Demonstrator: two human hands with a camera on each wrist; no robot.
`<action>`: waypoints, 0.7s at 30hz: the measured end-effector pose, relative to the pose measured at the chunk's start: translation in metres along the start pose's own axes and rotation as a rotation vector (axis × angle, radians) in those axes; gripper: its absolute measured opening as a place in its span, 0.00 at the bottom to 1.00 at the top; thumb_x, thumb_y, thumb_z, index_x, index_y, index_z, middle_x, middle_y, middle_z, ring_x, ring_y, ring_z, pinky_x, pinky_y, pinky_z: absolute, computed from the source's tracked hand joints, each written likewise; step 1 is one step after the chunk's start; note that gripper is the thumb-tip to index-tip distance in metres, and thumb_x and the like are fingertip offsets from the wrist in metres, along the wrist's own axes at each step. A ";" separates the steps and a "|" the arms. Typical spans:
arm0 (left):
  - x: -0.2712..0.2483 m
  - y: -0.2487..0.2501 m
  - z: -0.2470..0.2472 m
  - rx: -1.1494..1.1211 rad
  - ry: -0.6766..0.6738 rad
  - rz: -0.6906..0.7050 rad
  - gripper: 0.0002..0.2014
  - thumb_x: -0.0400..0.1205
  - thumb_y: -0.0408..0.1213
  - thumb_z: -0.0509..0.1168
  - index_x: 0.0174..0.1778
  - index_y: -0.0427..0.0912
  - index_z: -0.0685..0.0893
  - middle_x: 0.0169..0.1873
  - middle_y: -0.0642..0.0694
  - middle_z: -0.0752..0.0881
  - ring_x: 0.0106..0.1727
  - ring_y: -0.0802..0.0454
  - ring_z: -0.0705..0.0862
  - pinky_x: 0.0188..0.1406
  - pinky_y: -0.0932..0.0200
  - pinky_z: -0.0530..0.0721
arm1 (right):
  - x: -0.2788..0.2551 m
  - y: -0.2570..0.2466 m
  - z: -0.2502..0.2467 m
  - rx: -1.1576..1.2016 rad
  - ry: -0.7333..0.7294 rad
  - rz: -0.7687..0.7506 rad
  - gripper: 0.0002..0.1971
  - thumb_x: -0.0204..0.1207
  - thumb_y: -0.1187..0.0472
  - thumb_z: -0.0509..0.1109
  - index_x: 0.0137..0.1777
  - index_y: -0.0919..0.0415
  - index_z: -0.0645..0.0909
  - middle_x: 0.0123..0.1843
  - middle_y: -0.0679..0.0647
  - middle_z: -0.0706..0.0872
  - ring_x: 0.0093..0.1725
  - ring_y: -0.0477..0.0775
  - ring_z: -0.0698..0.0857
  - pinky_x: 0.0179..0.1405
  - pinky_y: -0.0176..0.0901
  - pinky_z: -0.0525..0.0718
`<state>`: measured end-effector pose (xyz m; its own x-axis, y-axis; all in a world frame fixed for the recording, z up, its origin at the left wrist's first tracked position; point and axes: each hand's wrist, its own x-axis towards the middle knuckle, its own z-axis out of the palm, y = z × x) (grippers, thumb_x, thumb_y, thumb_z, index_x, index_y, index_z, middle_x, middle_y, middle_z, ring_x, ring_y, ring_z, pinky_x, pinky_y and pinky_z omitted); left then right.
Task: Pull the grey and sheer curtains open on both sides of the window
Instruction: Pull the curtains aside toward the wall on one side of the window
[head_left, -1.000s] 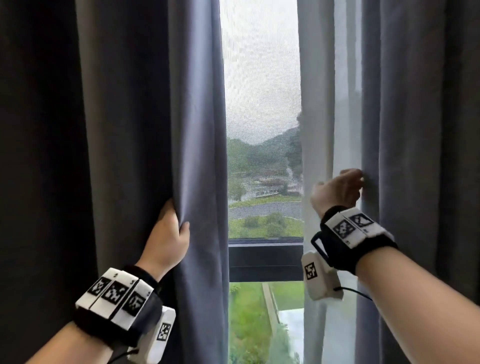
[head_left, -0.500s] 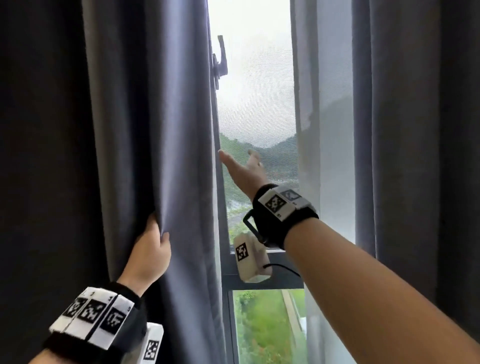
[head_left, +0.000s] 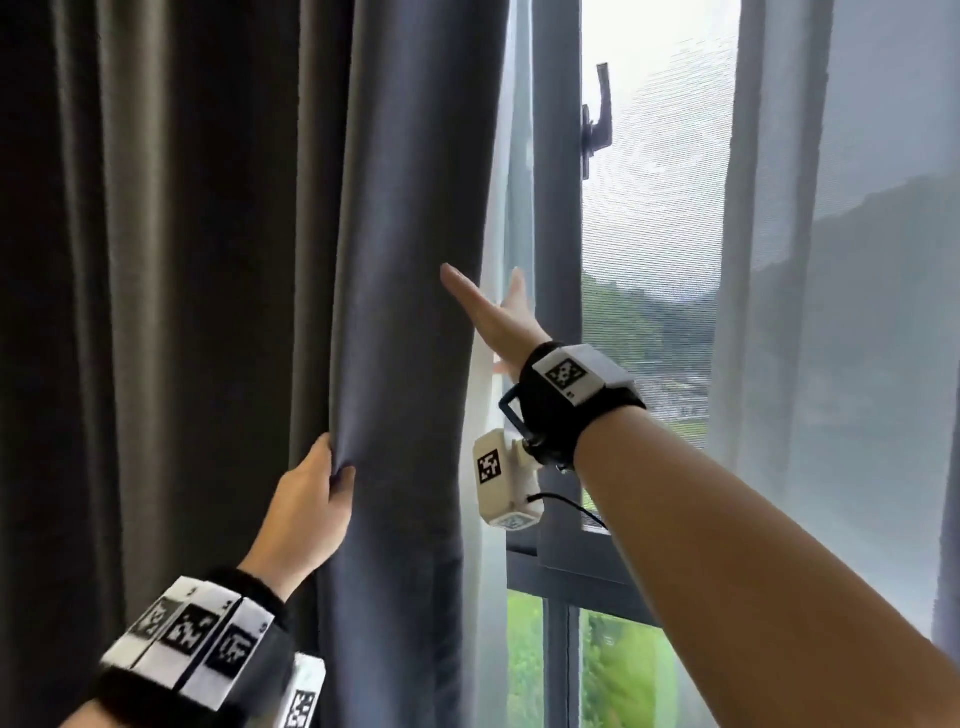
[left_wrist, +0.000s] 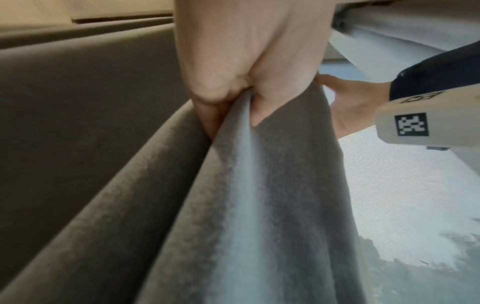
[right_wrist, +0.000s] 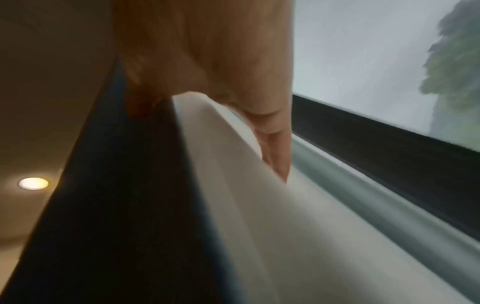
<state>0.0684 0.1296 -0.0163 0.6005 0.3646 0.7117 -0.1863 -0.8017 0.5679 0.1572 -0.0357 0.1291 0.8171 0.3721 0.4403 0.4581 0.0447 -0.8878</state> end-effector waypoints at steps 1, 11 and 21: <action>0.000 0.000 -0.002 -0.010 -0.002 -0.018 0.09 0.82 0.30 0.59 0.57 0.40 0.78 0.44 0.51 0.84 0.49 0.46 0.85 0.36 0.75 0.76 | 0.003 -0.004 0.004 -0.001 -0.021 -0.019 0.58 0.63 0.32 0.69 0.80 0.48 0.31 0.85 0.52 0.52 0.80 0.57 0.60 0.75 0.58 0.62; -0.038 0.027 -0.014 -0.161 0.028 -0.115 0.27 0.59 0.59 0.76 0.53 0.63 0.76 0.41 0.73 0.88 0.46 0.79 0.83 0.39 0.86 0.75 | 0.008 -0.047 0.052 -0.125 -0.195 -0.047 0.53 0.70 0.36 0.66 0.82 0.60 0.37 0.83 0.61 0.54 0.80 0.67 0.60 0.74 0.65 0.65; -0.028 0.010 0.003 0.089 0.235 -0.198 0.38 0.64 0.40 0.79 0.67 0.46 0.68 0.53 0.53 0.85 0.56 0.51 0.85 0.47 0.70 0.77 | -0.010 -0.073 0.082 0.047 -0.621 -0.159 0.39 0.77 0.33 0.46 0.83 0.53 0.44 0.85 0.57 0.46 0.83 0.57 0.48 0.81 0.61 0.50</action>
<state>0.0524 0.1101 -0.0318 0.4203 0.6089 0.6727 -0.0084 -0.7388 0.6739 0.0871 0.0336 0.1790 0.3789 0.8246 0.4200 0.5297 0.1789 -0.8291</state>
